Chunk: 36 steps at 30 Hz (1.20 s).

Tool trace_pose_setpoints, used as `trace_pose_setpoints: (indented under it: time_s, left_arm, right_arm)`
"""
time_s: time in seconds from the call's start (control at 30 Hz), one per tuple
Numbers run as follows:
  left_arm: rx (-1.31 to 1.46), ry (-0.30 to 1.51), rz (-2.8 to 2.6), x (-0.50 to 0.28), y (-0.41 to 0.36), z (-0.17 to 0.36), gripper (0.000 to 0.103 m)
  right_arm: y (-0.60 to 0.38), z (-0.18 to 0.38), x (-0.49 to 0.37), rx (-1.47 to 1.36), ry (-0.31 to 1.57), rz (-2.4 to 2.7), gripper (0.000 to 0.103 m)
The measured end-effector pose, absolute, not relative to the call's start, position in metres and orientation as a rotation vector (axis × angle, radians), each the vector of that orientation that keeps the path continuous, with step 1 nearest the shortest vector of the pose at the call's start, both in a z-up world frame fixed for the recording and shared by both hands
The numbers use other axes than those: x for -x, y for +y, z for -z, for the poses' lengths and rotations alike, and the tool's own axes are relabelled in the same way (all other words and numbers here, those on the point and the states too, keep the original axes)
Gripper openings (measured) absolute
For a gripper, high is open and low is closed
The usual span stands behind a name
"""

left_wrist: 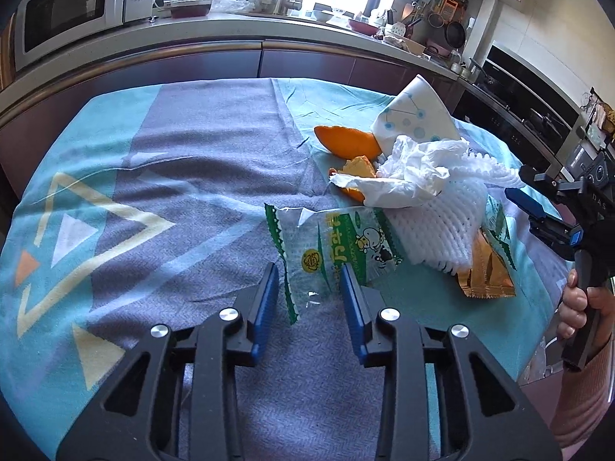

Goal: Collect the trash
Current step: 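Grasp the green plastic bag with the left tool while the right tool grasps the foam netting, then carry the green bag and foam netting to the teal bin with both tools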

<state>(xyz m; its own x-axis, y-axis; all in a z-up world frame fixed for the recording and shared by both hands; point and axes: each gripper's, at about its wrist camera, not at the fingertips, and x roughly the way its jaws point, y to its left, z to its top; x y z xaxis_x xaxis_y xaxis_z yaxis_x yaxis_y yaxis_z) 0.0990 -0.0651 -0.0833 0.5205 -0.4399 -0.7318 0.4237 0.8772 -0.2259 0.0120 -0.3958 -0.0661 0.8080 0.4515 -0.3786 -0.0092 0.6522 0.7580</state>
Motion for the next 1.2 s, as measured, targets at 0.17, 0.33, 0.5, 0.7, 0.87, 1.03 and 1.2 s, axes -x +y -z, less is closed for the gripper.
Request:
trace_pose_setpoints:
  time_s: [0.17,0.33,0.5,0.7,0.87,1.03,1.2]
  left_arm:
    - [0.032,0.881,0.515,-0.097,-0.062,0.083,0.013]
    - [0.044,0.854,0.52,-0.091,-0.058,0.077,0.009]
    - [0.058,0.824,0.52,-0.079,-0.046,0.067,0.008]
    - [0.094,0.791,0.514,-0.066,-0.023,0.054,0.008]
    - [0.116,0.754,0.494,-0.056,0.0,0.044,0.008]
    - [0.152,0.726,0.469,-0.045,0.026,0.036,0.008]
    - [0.171,0.706,0.435,-0.036,0.05,0.031,0.008]
  right_arm:
    - [-0.393,0.063,-0.007,-0.812,0.57,-0.298,0.012]
    - [-0.389,0.054,-0.001,-0.79,0.548,-0.32,0.01]
    - [-0.384,0.043,0.006,-0.768,0.525,-0.339,0.01]
    - [-0.377,0.026,0.018,-0.734,0.486,-0.366,0.01]
    - [-0.368,0.011,0.027,-0.704,0.457,-0.39,0.009]
    - [-0.35,-0.003,0.031,-0.669,0.439,-0.444,0.009]
    - [-0.322,-0.01,0.024,-0.64,0.454,-0.515,0.009]
